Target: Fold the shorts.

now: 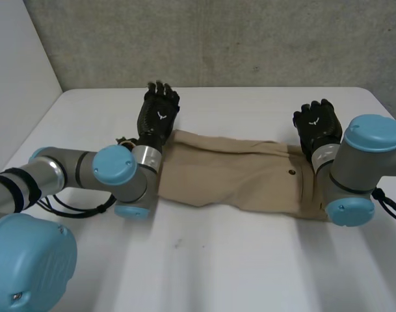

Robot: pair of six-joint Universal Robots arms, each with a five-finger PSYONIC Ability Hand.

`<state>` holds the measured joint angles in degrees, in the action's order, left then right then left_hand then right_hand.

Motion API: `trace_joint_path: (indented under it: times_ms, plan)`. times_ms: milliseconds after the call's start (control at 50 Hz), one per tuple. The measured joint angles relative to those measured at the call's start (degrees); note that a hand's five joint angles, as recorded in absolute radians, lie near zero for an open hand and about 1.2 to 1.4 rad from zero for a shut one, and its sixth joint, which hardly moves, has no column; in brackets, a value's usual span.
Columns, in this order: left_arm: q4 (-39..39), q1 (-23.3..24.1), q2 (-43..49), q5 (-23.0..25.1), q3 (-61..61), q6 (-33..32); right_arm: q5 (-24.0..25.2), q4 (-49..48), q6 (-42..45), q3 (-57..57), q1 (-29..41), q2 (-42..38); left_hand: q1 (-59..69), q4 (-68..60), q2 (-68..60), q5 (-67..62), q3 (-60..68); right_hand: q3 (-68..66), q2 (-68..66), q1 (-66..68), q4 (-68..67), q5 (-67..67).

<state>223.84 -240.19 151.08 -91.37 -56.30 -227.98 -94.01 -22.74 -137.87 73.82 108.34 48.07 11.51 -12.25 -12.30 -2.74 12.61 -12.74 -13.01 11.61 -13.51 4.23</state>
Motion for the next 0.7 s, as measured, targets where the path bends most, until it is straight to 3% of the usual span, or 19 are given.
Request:
trace_joint_path:
  times_ms: [120, 300, 420, 440, 480, 500, 700]
  plan:
    - [6.6, -0.1, -4.3, 0.1, -5.0, 2.1, -1.4, -0.5, -4.8, 2.1, -0.1, 6.4, 0.0, 0.5, 0.8, 0.2, -0.4, 0.7, 0.2, -0.1, 0.2, -0.3]
    - [7.0, -0.1, -20.3, -1.0, -20.2, 6.4, 3.5, 8.4, -14.7, 8.5, -1.6, 18.2, 0.0, 0.5, 0.8, 0.2, -0.4, -1.4, -1.2, 0.5, -0.7, 0.7]
    - [0.1, -0.2, -28.8, -1.4, -29.4, 14.3, 7.0, 18.3, -16.9, 13.9, -4.2, 21.2, 0.0, 0.5, 0.8, 0.2, -0.4, -5.1, -4.5, 3.2, -4.0, 3.3]
    - [-4.0, -0.2, -31.5, -1.4, -32.2, 18.5, 7.6, 19.6, -17.5, 15.0, -4.7, 21.6, 0.0, 0.5, 0.8, 0.2, -0.4, -7.4, -6.7, 5.5, -6.5, 5.5]
    - [-5.7, -0.2, -32.3, -1.3, -33.1, 20.1, 8.9, 21.5, -18.6, 17.5, -5.7, 22.1, 0.0, 0.5, 0.8, 0.2, -0.4, -8.6, -7.8, 6.8, -7.9, 6.7]
    - [-10.9, -0.3, -34.2, -1.3, -35.1, 24.8, 10.8, 22.2, -20.2, 21.1, -7.1, 22.5, 0.0, 0.5, 0.8, 0.2, -0.4, -11.6, -10.9, 9.2, -10.8, 9.2]
    - [-23.1, -0.8, -35.0, -1.2, -36.4, 32.7, 13.0, 15.0, -21.3, 27.4, -10.0, 18.9, 0.0, 0.5, 0.8, 0.2, -0.4, -16.3, -16.1, 13.3, -15.2, 13.3]
